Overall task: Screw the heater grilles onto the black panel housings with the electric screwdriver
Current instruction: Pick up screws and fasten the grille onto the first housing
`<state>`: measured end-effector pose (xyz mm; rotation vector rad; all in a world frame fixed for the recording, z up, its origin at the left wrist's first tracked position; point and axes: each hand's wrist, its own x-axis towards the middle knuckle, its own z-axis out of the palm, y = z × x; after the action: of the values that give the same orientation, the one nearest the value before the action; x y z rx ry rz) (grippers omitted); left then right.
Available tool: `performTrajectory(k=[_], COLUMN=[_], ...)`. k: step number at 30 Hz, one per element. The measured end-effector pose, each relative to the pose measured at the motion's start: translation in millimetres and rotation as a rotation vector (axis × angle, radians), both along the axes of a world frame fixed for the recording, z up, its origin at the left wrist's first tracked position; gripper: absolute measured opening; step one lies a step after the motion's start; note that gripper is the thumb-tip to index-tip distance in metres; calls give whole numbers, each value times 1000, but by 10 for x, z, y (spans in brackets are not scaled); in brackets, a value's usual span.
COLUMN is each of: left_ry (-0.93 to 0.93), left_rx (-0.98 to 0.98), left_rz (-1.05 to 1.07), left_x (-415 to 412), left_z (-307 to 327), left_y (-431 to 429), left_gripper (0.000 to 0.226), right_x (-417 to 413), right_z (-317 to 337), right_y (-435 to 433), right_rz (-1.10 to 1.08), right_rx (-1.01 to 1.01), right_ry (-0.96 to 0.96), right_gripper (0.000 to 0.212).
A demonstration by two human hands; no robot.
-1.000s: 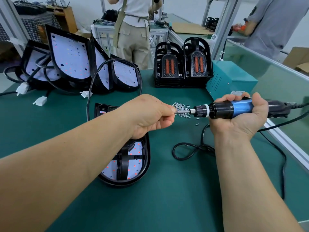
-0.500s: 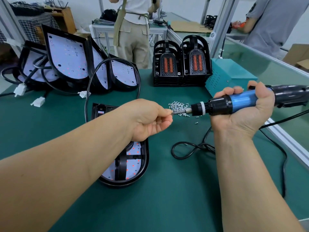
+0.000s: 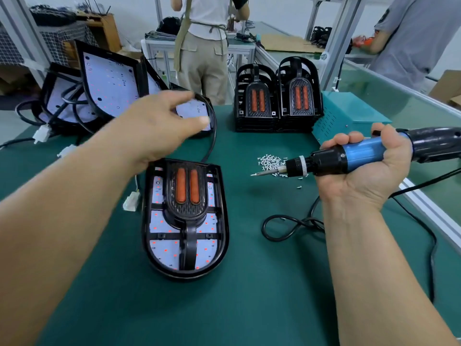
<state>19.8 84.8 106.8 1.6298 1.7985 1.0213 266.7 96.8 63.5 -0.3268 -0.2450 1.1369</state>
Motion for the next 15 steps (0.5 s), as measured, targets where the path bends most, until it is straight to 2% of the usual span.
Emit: performTrajectory(k=[2, 4, 6, 9, 12, 13, 14, 15], left_ry=[53, 63, -46, -276, -324, -341, -365, -384], left_rx=[-28, -161, -265, -267, -278, -295, -305, -310], left_rz=[94, 119, 114, 97, 109, 79, 26, -29], left_x=[-243, -346, -353, -306, -261, -259, -259, -252], left_z=[-130, -342, -513, -653, -694, -694, -701, -698], left_y=[-108, -258, -385, -432, -405, -397, -385, -386], left_gripper=[84, 117, 142, 154, 144, 131, 108, 76], right_x=[-60, -135, -236, -421, -594, -640, -677, -703], right_z=[25, 55, 86, 103, 106, 111, 117, 121], right_y=[3, 26, 59, 106, 145, 158, 177, 200], right_rz=[26, 62, 87, 97, 113, 114, 112, 107], right_rx=[3, 26, 55, 99, 123, 124, 125, 127], right_ry=[-14, -39, -79, -164, -243, -266, -288, -311], right_gripper=[13, 5, 10, 11, 11, 13, 15, 17])
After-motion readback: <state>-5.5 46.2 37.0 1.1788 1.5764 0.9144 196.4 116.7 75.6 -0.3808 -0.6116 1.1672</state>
